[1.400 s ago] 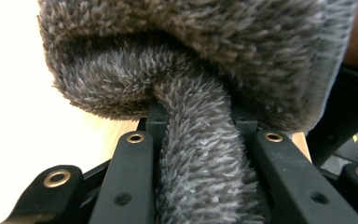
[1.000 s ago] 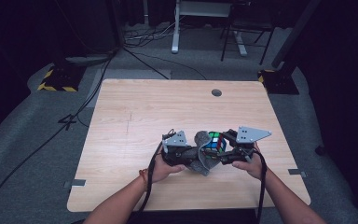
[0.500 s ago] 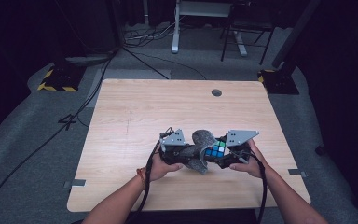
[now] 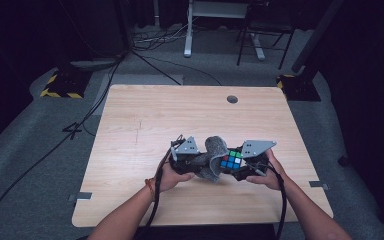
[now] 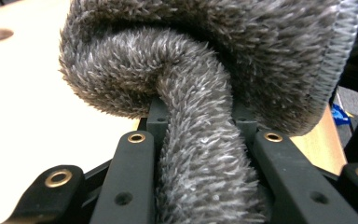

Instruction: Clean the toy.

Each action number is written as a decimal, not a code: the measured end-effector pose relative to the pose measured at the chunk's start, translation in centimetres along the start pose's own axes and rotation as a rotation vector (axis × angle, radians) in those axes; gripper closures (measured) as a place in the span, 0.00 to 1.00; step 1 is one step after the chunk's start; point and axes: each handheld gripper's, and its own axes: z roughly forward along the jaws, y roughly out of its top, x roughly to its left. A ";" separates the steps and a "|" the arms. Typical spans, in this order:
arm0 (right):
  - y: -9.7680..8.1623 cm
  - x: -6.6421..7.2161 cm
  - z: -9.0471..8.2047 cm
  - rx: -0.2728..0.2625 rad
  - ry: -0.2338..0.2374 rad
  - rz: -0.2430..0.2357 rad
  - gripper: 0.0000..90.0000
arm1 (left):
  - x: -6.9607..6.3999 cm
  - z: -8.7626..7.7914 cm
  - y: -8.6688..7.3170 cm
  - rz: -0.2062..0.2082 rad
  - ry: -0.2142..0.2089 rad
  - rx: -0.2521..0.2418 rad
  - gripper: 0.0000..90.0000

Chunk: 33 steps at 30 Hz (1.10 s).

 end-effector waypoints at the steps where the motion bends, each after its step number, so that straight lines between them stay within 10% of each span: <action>1: 0.0 0.0 -0.2 -0.012 0.000 0.001 0.37 | 0.1 0.1 -0.1 0.000 -0.005 0.012 0.78; 11: 0.8 -0.3 -1.8 -0.160 0.003 0.036 0.37 | -1.4 2.9 -0.9 0.054 -0.060 0.116 0.78; 27: 1.1 -0.3 -2.3 -0.225 -0.001 0.062 0.37 | -0.9 0.0 0.2 0.017 -0.056 -0.057 0.78; 33: 0.7 -0.3 -1.9 -0.166 -0.033 0.045 0.37 | -0.1 -1.5 0.6 0.022 -0.048 -0.122 0.78</action>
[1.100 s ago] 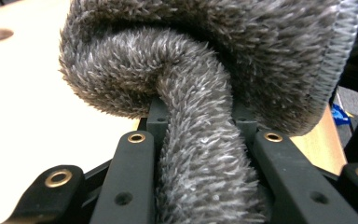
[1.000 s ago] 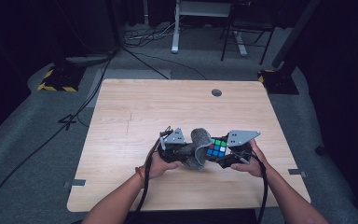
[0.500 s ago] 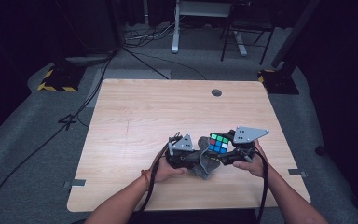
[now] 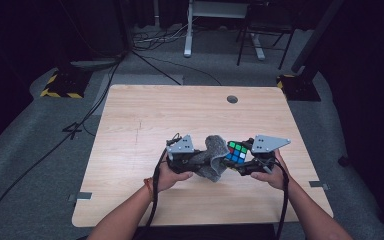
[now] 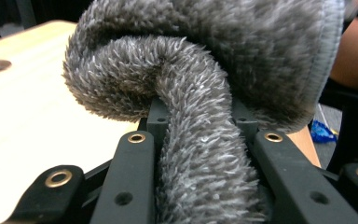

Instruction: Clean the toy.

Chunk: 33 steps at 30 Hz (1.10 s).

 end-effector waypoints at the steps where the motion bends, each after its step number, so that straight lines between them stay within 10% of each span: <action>1: -0.2 0.0 0.2 0.017 -0.004 -0.005 0.37 | 0.0 -0.2 0.1 0.009 -0.005 -0.006 0.78; 6: -0.5 0.1 0.9 0.039 -0.012 -0.010 0.37 | -0.7 -0.4 0.5 0.065 -0.016 0.002 0.78; 18: 0.4 0.3 0.0 -0.050 -0.002 0.003 0.37 | -1.0 2.9 -1.3 0.037 0.008 0.163 0.78; 25: 0.5 0.5 -0.2 -0.064 -0.010 0.017 0.37 | -2.5 4.7 -2.2 0.024 -0.138 0.108 0.78; 33: 0.5 0.1 -0.5 -0.099 -0.002 0.086 0.37 | -2.0 3.6 -1.9 -0.018 -0.125 0.028 0.78</action>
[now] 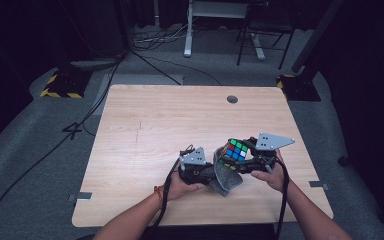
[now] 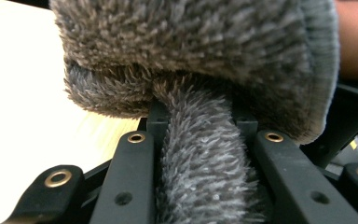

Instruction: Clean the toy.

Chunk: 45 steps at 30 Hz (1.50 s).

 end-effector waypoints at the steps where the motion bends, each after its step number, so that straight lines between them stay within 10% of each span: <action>1: 0.0 0.0 0.0 -0.001 0.003 0.006 0.37 | 0.0 -0.1 0.0 0.003 0.011 0.000 0.78; 17: -0.5 -0.9 -0.1 0.086 0.019 0.065 0.37 | 0.6 -0.6 0.0 0.009 0.043 0.000 0.78; 31: -0.5 -0.4 -0.3 0.202 0.033 -0.063 0.37 | 0.4 -0.5 0.2 0.047 0.082 0.092 0.78; 45: -0.7 -0.3 -0.2 0.201 0.019 -0.079 0.37 | 0.8 -1.7 0.6 0.048 0.130 0.087 0.78</action>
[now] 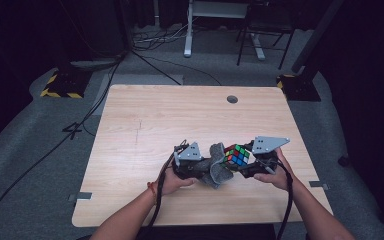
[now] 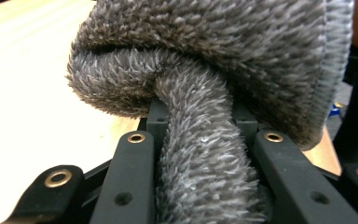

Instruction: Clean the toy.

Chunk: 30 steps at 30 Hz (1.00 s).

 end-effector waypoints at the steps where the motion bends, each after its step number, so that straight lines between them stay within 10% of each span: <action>1: 0.0 0.0 0.0 0.000 -0.003 -0.002 0.37 | 0.0 -0.1 0.0 0.003 0.002 0.002 0.78; 14: 0.0 0.1 0.3 0.002 -0.005 -0.009 0.37 | 0.3 -0.7 0.4 0.025 0.043 0.034 0.78; 21: -0.1 0.3 0.6 0.020 -0.002 -0.016 0.37 | 1.5 -1.1 -0.3 0.029 0.118 0.147 0.74; 30: -0.4 0.1 0.8 0.033 -0.002 -0.013 0.37 | 3.6 -0.9 -1.7 -0.051 0.128 0.227 0.62</action>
